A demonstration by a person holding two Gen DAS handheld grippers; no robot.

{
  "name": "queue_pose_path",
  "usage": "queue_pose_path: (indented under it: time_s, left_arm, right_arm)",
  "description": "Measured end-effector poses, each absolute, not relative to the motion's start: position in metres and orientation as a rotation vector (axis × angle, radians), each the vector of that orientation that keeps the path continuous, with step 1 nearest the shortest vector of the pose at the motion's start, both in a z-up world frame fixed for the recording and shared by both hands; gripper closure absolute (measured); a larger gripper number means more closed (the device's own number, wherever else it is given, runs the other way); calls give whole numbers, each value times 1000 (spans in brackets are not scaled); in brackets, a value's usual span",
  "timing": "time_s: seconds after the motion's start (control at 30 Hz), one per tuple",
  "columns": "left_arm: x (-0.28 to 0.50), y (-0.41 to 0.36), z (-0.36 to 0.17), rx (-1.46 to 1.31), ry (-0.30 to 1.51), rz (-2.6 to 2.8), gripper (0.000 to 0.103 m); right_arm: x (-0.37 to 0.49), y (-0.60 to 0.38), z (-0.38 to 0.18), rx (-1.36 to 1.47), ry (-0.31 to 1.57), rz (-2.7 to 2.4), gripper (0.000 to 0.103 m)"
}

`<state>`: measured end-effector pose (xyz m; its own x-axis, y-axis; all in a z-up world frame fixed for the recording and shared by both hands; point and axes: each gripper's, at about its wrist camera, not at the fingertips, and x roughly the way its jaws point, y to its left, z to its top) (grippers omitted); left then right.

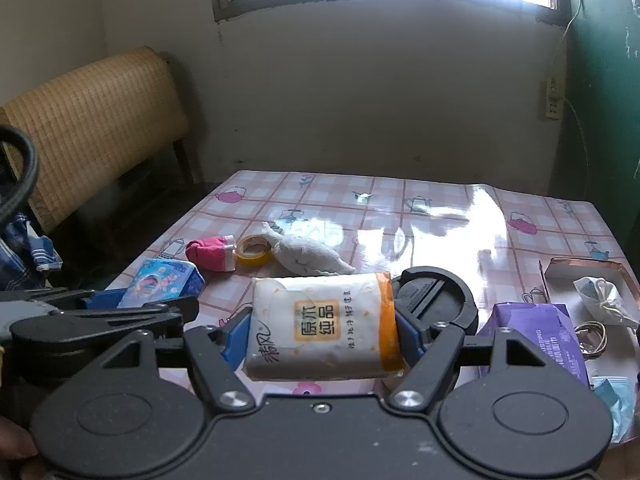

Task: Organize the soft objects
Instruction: 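Carry the blue pack with the left tool while the right tool carries the white pack toward the tray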

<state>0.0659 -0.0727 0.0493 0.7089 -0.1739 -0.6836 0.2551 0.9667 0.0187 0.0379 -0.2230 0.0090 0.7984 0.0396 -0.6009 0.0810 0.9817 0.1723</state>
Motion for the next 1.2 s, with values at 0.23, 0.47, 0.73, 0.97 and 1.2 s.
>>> queue_pose_path:
  time_s: [0.23, 0.47, 0.73, 0.97, 1.2]
  left_arm:
    - [63, -80, 50, 117, 746, -251, 50]
    - [62, -86, 51, 122, 746, -260, 50]
    - [60, -95, 54, 128, 740, -273, 50]
    - [59, -103, 56, 133, 735, -293, 50]
    - [57, -111, 58, 143, 730, -317, 50]
  right_arm:
    - [35, -229, 10, 191, 642, -30, 18]
    - [33, -234, 11, 193, 638, -41, 18]
    - [29, -240, 14, 195, 627, -52, 18]
    - [23, -249, 17, 198, 617, -69, 17]
    - [18, -258, 20, 201, 608, -87, 17]
